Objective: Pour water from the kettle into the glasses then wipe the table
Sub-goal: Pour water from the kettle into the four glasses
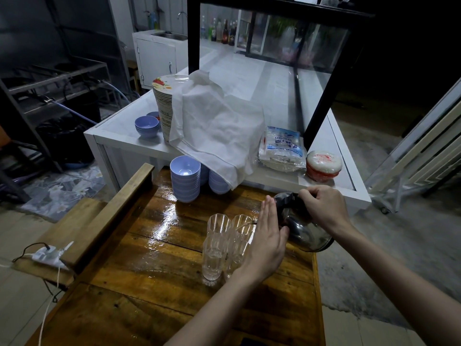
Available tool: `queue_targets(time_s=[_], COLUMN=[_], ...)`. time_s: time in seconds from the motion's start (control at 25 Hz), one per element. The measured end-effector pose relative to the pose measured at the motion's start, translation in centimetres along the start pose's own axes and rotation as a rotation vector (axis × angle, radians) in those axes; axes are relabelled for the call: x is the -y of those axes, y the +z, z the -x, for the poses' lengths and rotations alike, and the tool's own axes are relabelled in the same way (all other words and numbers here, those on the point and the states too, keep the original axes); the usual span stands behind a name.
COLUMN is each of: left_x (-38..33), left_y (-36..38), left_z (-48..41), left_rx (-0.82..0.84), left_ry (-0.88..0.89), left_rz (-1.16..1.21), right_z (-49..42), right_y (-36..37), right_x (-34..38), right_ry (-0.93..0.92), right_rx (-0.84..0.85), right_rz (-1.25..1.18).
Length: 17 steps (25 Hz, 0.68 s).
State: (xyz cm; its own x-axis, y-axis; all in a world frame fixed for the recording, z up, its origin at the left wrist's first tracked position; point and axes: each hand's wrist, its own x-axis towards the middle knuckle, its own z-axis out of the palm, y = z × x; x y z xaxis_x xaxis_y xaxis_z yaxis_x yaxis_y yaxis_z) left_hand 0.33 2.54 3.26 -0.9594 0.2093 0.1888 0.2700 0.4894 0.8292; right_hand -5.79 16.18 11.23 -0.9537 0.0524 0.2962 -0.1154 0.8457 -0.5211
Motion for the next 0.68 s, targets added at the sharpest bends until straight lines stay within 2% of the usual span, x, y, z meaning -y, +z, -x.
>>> queue_targets(time_s=[0.68], left_x=[0.31], left_y=[-0.11], left_z=[0.25], left_rx=[-0.017], left_ry=[-0.022], left_rz=[0.059], right_z=[-0.57], right_y=[-0.24], right_x=[0.99], right_ry=[-0.1], right_rx=[0.052], right_rz=[0.047])
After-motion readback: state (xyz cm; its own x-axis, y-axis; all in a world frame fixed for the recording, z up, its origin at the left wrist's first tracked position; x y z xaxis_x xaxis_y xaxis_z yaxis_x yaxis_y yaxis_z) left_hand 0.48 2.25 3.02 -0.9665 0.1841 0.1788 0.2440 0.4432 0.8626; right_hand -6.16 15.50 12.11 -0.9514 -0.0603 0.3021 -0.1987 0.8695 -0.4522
